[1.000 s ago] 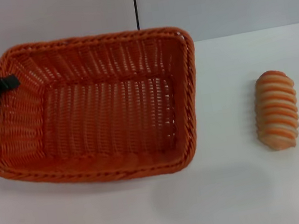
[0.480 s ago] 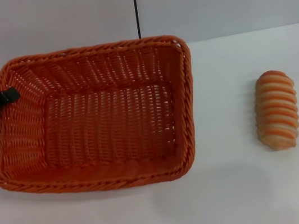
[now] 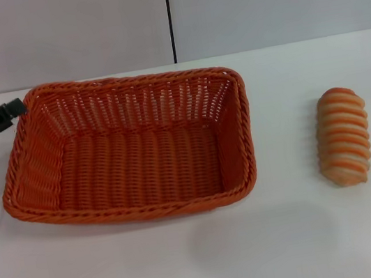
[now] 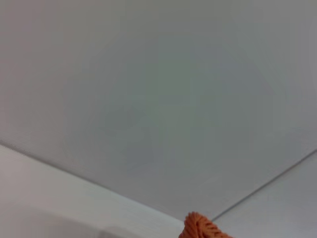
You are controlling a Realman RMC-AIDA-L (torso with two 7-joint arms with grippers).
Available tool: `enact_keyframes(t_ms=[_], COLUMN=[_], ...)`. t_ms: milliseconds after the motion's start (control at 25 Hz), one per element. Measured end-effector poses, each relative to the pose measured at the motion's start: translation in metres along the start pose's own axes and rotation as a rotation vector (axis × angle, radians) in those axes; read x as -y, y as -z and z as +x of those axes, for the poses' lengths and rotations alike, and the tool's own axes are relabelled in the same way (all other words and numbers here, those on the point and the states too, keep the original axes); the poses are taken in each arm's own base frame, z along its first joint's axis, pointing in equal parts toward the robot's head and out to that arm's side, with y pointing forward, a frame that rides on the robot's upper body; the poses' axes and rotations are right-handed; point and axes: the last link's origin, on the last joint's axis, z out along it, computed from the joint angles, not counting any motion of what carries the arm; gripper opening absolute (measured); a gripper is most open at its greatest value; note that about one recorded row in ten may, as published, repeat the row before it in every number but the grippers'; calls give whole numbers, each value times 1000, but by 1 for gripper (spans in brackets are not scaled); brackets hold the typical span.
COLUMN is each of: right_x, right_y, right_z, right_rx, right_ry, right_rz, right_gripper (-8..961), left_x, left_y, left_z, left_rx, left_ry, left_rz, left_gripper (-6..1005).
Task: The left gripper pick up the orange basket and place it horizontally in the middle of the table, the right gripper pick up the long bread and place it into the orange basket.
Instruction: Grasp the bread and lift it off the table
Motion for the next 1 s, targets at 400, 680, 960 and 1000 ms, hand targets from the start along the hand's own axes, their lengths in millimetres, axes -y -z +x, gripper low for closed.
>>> enact_keyframes(t_ms=[400, 680, 960, 1000], right_x=[-14, -76, -139, -153], right_y=[-25, -47, -69, -73], right_z=[-35, -115, -116, -101], right_rx=[-239, -622, -1118, -1203], right_ry=[-41, 46, 293, 369], right_rz=[-312, -725, -848, -858], right_gripper=[628, 627, 613, 611], left_x=[-2, -13, -27, -28], left_y=[32, 36, 31, 31], left_z=[29, 17, 5, 3], left_rx=[-271, -473, -506, -508], left_ry=[-176, -317, -399, -401], left_rz=[-94, -231, -327, -338], left_gripper=[774, 774, 770, 770])
